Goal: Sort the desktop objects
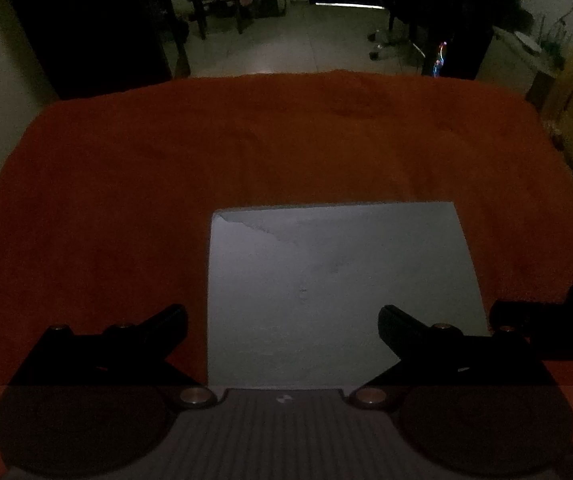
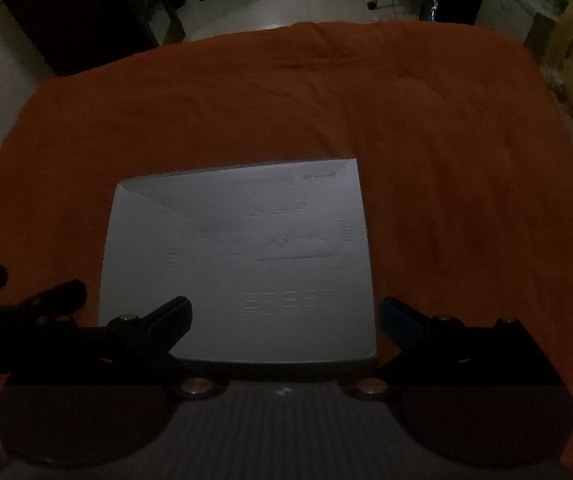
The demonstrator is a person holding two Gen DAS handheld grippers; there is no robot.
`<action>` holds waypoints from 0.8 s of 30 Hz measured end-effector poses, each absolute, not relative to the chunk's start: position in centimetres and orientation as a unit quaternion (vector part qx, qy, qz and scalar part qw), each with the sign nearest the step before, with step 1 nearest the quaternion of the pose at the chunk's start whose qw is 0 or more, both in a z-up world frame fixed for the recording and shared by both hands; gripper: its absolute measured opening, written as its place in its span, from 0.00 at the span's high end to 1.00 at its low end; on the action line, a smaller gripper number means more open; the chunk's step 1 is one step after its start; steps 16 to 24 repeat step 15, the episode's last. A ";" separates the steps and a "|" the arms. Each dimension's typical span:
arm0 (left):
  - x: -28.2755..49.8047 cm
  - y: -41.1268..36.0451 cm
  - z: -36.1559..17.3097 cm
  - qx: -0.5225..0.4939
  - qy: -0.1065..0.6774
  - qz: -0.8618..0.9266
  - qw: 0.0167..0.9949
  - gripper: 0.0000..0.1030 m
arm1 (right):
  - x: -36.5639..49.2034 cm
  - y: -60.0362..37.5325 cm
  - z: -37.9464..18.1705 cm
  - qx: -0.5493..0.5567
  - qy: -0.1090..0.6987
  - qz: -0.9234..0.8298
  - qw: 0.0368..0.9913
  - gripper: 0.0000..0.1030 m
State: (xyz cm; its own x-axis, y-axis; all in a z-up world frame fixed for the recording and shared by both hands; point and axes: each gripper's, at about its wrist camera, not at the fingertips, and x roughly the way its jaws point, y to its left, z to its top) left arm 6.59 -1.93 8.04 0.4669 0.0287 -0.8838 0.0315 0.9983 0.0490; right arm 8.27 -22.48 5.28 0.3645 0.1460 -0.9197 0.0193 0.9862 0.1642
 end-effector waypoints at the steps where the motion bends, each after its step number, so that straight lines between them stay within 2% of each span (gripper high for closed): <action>1: 6.6 -1.9 8.2 0.027 0.513 0.000 0.858 0.00 | 8.2 -22.4 5.3 0.074 0.562 0.038 0.823 0.01; 24: 6.5 -1.0 9.0 0.011 0.498 0.002 0.867 0.00 | 8.0 -22.5 5.8 0.074 0.563 0.043 0.822 0.01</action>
